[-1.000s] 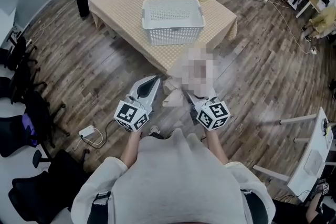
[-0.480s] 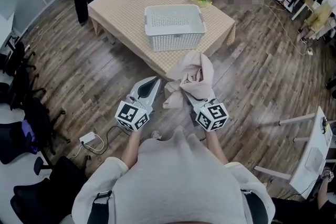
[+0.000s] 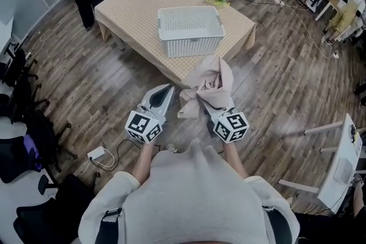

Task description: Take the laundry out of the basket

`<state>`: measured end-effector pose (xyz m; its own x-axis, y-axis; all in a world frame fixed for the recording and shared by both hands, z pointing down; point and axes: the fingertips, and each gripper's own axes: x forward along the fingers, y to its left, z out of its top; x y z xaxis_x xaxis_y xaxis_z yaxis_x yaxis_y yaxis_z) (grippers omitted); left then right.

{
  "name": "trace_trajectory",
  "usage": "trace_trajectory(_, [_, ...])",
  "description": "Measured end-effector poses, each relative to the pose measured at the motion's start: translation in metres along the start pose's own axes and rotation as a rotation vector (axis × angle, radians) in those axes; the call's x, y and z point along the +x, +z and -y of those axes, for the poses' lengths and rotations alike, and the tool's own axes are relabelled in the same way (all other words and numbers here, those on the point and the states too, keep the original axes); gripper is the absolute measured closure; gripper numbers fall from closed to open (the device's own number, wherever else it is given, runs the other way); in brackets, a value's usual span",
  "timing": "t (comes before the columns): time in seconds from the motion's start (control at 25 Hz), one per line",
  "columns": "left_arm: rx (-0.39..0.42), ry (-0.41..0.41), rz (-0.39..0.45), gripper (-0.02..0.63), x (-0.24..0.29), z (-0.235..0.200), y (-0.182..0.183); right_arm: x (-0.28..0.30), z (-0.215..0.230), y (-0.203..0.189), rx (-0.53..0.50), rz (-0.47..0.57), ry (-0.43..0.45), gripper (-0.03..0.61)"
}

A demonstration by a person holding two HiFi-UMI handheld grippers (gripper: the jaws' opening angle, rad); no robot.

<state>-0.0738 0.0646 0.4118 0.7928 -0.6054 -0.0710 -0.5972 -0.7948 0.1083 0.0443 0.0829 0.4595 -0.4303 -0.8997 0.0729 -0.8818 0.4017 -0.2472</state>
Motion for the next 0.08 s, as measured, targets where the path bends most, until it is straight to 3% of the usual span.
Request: trace_trajectory(0.08, [-0.001, 0.001, 0.000, 0.606, 0.0000, -0.0005, -0.0014, 0.0000, 0.0014, -0.0014, 0.005, 0.000, -0.001, 0.318])
